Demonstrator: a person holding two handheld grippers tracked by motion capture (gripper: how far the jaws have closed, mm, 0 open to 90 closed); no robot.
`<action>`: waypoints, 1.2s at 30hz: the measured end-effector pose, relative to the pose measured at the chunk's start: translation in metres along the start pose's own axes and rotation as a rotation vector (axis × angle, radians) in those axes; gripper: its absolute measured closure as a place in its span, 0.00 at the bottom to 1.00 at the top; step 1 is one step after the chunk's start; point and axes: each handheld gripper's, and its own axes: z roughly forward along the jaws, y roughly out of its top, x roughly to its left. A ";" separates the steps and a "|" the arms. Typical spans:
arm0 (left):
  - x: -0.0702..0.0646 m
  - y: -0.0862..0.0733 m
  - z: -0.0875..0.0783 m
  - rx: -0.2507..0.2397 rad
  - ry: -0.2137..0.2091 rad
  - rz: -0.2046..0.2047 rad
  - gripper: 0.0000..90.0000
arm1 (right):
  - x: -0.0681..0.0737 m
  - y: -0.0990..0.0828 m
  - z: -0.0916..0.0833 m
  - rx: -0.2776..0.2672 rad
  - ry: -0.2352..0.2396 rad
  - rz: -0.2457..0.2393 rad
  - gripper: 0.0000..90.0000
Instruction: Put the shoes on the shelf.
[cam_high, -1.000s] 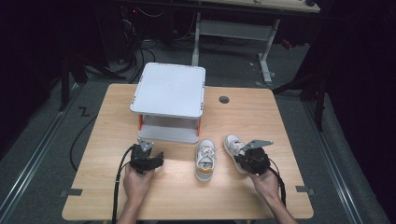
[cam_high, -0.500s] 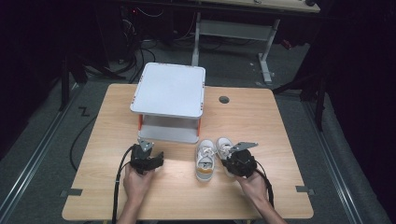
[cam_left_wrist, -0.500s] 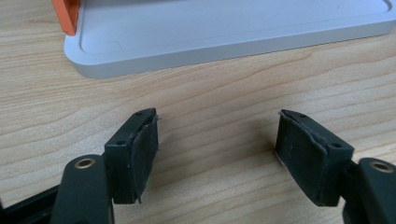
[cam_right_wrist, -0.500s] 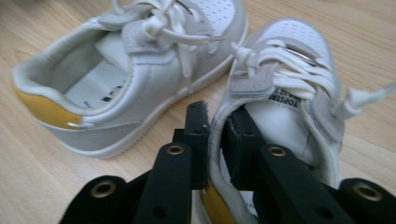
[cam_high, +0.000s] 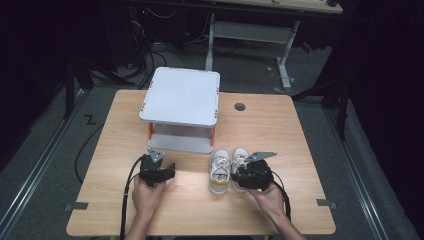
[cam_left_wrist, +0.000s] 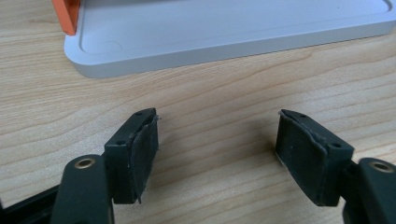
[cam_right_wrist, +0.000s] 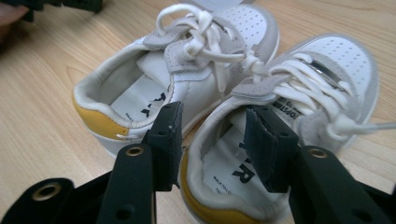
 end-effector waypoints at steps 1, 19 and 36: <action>0.000 0.000 0.000 0.002 0.001 0.002 0.33 | -0.001 -0.001 -0.002 -0.008 0.006 0.004 0.61; -0.002 0.000 -0.001 0.003 0.006 -0.005 0.33 | -0.082 -0.043 -0.024 -0.228 -0.138 0.201 0.51; -0.044 0.018 -0.027 -0.027 -0.115 0.044 0.35 | -0.120 -0.064 0.000 -0.129 -0.385 0.208 0.48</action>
